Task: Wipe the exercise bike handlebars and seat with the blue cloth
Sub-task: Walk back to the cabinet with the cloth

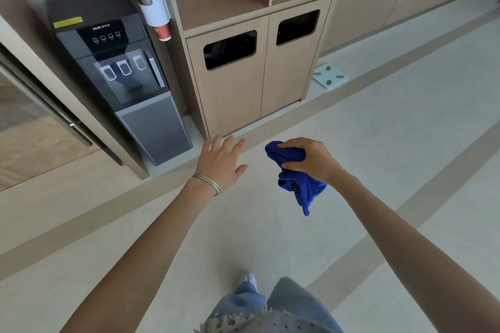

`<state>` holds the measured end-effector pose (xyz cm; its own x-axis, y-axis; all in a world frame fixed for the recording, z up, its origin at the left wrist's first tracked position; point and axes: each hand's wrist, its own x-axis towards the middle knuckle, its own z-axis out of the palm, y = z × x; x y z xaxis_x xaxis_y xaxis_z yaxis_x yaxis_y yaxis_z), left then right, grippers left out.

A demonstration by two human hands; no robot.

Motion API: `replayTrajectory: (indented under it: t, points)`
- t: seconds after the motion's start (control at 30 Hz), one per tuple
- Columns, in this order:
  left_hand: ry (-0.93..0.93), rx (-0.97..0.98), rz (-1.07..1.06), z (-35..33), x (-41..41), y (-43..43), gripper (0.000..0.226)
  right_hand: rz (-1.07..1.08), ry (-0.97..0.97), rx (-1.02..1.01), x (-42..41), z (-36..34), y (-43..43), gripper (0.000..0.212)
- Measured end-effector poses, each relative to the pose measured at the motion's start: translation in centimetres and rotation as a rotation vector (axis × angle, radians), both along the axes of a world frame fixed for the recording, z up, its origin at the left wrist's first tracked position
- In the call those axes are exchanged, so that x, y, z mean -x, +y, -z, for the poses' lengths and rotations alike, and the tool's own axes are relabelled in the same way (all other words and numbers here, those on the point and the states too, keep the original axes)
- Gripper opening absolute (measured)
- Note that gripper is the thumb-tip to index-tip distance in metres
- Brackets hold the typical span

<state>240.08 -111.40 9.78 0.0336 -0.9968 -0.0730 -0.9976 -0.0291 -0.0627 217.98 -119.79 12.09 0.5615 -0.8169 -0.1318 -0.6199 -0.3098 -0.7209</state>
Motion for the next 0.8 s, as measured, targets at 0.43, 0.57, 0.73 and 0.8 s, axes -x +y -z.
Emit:
replayTrajectory:
  t: [0.43,0.57,0.73,0.8]
  points:
    - [0.015,-0.132,0.012,3.2,-2.4,-13.2,0.064,-0.042,0.042,-0.050,-2.9,3.3,-14.7,0.039]
    - [0.021,-0.099,-0.029,2.4,-3.1,-20.2,0.063,-0.060,0.022,-0.049,-4.3,2.5,-22.5,0.040]
    - [0.061,-0.025,-0.114,0.8,-4.0,-28.7,0.064,-0.165,0.024,0.006,-6.8,0.5,-32.2,0.040]
    - [0.072,-0.013,-0.155,0.6,-4.4,-31.5,0.064,-0.206,0.022,0.033,-7.9,0.1,-35.4,0.041]
